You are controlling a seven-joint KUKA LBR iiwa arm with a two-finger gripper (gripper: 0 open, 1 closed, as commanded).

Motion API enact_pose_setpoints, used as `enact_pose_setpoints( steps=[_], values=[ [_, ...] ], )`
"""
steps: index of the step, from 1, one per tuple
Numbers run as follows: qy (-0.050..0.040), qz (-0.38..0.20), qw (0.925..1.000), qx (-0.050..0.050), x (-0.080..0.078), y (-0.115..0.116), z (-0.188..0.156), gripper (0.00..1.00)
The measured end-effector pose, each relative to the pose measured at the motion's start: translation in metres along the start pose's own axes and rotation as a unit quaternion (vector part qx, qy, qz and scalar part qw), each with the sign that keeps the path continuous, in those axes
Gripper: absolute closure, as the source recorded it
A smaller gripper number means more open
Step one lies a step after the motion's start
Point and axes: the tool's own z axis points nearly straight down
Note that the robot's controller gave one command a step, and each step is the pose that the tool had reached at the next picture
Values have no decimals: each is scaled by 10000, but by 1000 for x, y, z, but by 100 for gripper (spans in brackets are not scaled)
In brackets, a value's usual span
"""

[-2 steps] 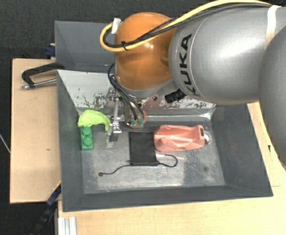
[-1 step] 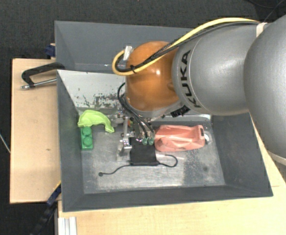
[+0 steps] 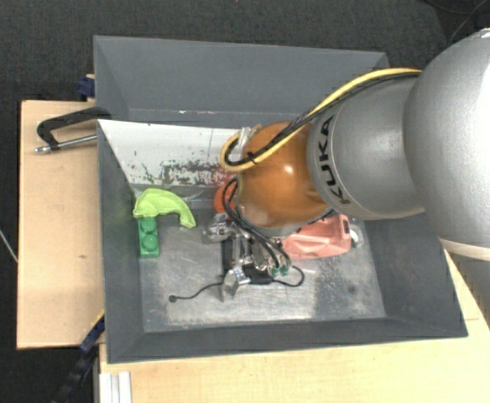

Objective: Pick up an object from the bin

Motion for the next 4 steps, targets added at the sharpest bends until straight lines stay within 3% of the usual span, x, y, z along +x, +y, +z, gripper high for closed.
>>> enact_pose_setpoints(
  steps=[2,3,4],
  values=[
    [13,-3,10000,2,-2,2,-3,0],
    [13,-12,10000,2,-5,8,-11,100],
    [13,-13,10000,2,-4,8,-11,100]
  ],
)
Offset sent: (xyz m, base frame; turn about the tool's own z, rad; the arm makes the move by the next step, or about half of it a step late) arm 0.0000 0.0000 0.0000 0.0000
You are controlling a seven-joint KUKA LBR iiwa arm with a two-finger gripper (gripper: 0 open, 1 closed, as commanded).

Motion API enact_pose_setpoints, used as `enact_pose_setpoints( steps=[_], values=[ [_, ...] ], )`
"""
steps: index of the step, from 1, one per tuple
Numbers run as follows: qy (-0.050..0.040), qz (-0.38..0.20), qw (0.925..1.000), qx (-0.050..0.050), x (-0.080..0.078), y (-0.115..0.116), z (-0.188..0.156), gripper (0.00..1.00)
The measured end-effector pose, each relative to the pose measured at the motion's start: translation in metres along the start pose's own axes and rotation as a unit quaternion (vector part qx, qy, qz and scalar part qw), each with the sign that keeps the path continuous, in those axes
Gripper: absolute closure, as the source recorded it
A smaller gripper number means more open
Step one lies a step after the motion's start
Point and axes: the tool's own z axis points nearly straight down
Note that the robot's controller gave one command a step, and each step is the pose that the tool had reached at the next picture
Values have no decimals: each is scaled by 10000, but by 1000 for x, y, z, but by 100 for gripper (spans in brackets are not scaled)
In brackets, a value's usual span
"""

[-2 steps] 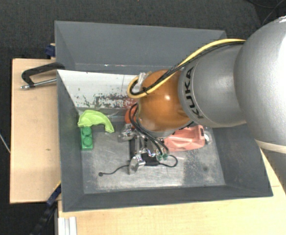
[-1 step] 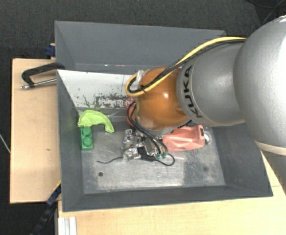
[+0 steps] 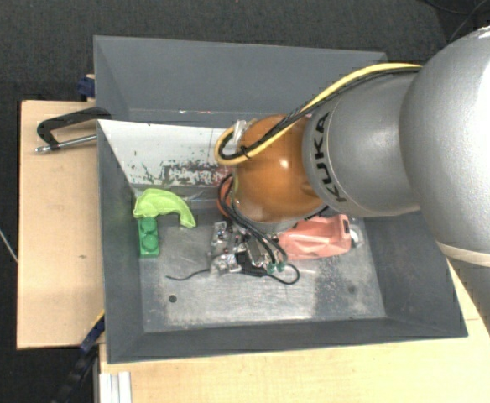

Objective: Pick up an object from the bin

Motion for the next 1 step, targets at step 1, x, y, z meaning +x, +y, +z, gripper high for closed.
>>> enact_pose_setpoints(
  steps=[1],
  values=[
    [39,1,10000,2,2,0,-6,100]
  ],
)
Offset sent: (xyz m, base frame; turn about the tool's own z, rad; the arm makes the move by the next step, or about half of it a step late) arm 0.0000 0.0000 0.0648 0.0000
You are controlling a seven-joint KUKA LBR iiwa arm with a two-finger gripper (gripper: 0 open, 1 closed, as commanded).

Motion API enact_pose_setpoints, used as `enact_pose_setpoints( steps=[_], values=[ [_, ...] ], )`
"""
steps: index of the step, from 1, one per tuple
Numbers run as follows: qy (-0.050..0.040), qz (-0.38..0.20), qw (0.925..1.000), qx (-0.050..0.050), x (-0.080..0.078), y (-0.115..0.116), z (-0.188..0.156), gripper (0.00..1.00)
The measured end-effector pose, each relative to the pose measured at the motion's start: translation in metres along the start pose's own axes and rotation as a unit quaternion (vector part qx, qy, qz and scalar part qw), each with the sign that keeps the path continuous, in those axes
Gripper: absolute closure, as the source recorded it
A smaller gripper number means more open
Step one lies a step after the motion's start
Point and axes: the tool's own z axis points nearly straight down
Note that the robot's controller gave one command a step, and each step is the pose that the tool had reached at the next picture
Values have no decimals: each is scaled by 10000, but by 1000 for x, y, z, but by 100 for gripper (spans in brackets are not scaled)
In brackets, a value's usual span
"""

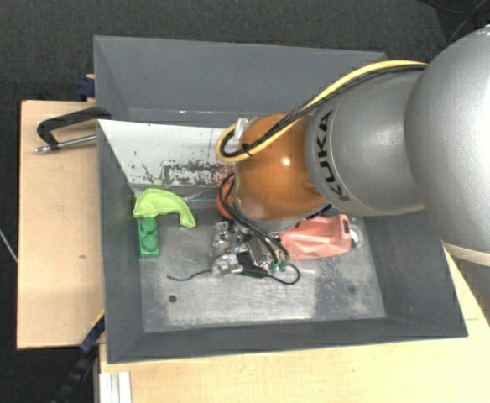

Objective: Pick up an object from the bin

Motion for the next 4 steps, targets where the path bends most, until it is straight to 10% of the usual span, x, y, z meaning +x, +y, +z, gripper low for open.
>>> enact_pose_setpoints(
  steps=[4],
  values=[
    [-55,1,10000,3,-3,1,-63,100]
  ],
)
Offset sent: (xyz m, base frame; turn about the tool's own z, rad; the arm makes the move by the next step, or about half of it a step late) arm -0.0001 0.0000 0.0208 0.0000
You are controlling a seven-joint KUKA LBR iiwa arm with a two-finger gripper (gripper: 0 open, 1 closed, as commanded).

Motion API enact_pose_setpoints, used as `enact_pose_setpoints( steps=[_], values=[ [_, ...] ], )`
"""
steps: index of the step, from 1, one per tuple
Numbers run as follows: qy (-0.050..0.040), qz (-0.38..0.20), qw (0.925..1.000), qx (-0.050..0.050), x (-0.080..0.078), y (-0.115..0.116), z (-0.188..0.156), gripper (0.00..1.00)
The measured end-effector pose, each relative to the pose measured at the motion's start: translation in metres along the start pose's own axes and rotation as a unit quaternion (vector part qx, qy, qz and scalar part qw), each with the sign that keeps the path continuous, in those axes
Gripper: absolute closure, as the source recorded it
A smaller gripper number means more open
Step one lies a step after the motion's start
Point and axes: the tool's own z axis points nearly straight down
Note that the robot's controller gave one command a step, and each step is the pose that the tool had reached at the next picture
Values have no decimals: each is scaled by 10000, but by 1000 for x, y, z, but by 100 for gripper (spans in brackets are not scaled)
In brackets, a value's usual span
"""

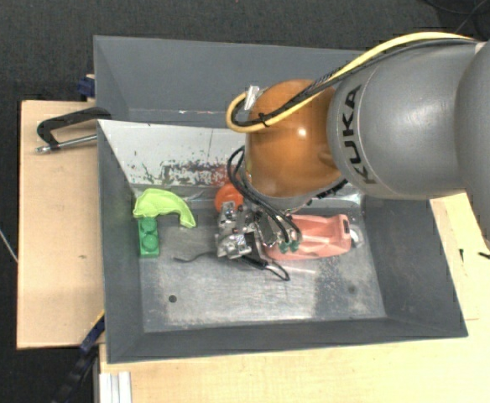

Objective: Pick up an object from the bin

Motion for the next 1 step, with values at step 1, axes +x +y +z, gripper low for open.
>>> enact_pose_setpoints(
  steps=[1],
  values=[
    [-2,0,10000,0,-1,0,-5,100]
  ],
)
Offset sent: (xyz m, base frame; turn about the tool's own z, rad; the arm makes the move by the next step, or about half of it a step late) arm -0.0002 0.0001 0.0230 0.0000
